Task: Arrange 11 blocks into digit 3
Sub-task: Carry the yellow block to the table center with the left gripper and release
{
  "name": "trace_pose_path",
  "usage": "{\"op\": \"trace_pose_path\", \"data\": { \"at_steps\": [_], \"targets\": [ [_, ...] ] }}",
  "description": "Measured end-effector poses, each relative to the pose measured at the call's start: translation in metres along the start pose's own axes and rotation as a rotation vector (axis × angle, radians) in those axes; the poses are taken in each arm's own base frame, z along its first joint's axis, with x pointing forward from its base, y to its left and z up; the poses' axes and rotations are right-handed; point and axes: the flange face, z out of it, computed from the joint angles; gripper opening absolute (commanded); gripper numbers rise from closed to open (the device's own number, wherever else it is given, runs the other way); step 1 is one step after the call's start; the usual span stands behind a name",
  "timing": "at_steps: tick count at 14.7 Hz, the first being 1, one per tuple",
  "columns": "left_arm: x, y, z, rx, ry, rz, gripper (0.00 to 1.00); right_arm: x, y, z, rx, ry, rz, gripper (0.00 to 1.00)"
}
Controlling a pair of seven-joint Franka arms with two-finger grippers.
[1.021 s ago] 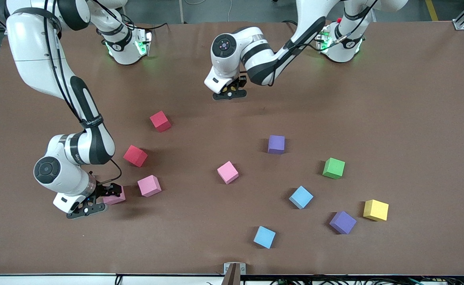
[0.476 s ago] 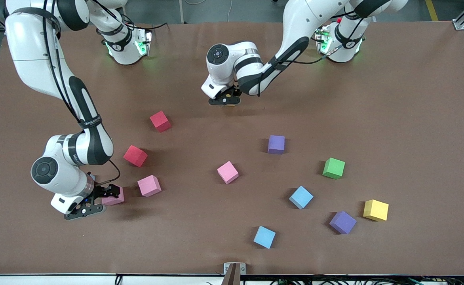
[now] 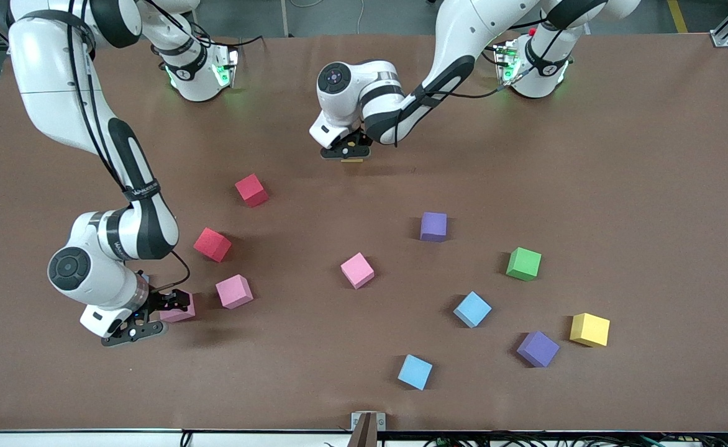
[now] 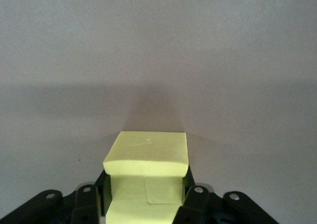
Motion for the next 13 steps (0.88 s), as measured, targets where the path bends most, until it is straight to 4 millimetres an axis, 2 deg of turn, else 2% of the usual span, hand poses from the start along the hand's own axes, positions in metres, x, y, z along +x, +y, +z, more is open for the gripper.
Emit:
{"op": "trace_pose_path", "data": {
  "at_steps": [1,3,5,8,10,13],
  "targets": [
    [0.000,0.000,0.000,0.001,0.003,0.002,0.71,-0.001,0.000,0.002,0.001,-0.005,0.000,1.00],
    [0.001,0.000,0.001,0.003,0.003,0.000,0.86,-0.003,-0.003,0.005,0.004,-0.012,-0.003,1.00],
    [0.005,0.001,-0.003,-0.005,0.007,-0.009,0.88,-0.003,-0.008,0.007,0.007,-0.017,-0.010,1.00],
    [0.025,0.007,-0.034,-0.011,0.036,-0.072,0.88,-0.004,-0.013,0.011,0.010,-0.025,-0.015,1.00],
    [0.057,-0.005,-0.064,-0.002,0.068,-0.126,0.88,-0.006,-0.013,0.014,0.009,-0.029,-0.016,1.00],
    [0.135,-0.061,-0.103,-0.016,0.114,-0.188,0.90,-0.007,-0.010,0.018,0.006,-0.033,-0.014,1.00]
  ]
}}
